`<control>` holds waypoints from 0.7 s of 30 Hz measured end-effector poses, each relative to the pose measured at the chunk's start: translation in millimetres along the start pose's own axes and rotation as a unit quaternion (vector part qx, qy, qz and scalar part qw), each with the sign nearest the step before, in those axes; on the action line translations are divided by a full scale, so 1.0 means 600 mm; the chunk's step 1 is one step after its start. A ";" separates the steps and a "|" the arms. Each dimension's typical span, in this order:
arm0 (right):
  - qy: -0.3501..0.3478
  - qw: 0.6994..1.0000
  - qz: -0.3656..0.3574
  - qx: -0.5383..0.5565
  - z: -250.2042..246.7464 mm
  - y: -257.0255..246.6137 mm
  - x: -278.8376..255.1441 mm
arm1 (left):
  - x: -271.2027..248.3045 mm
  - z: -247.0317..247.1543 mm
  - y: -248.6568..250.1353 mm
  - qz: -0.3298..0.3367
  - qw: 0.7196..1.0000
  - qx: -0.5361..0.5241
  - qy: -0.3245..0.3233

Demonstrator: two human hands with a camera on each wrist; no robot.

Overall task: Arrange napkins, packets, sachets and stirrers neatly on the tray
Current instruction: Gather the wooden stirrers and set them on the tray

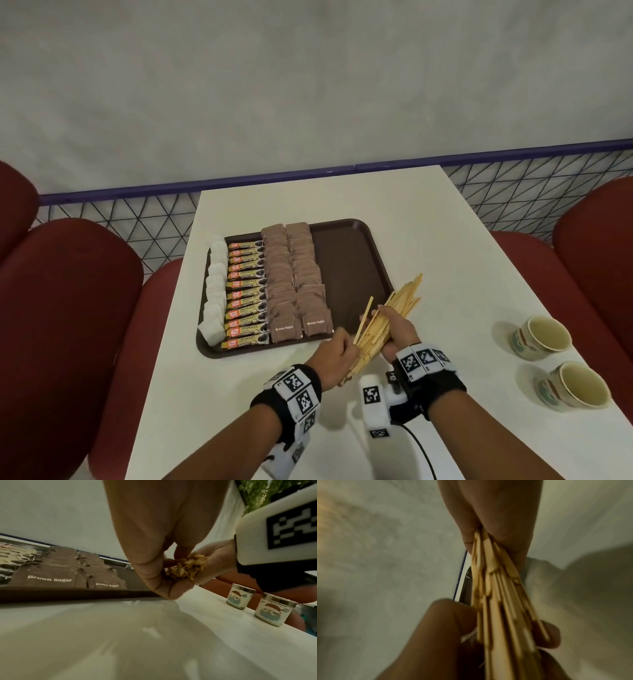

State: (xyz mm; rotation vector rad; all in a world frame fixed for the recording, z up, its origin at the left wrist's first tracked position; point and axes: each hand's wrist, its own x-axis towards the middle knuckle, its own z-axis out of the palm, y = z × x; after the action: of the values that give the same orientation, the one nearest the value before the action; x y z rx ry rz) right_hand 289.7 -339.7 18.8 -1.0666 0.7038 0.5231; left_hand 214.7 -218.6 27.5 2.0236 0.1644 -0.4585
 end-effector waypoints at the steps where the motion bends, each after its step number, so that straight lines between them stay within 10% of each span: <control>1: -0.005 1.000 -0.003 0.010 0.003 0.003 0.000 | 0.000 0.002 -0.001 0.003 1.000 0.005 0.002; 14: -0.046 0.991 -0.123 -0.020 0.030 0.012 -0.005 | 0.006 -0.008 -0.017 0.071 0.997 0.035 -0.013; 21: -0.064 0.957 -0.282 -0.022 0.083 -0.041 -0.052 | 0.009 -0.029 -0.022 0.016 0.962 -0.237 0.136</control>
State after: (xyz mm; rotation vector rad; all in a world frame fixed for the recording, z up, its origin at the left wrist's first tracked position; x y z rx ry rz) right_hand 298.8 -305.3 71.9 -1.2028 0.2494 0.1120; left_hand 219.9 -197.6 21.7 1.6036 0.3729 -0.1004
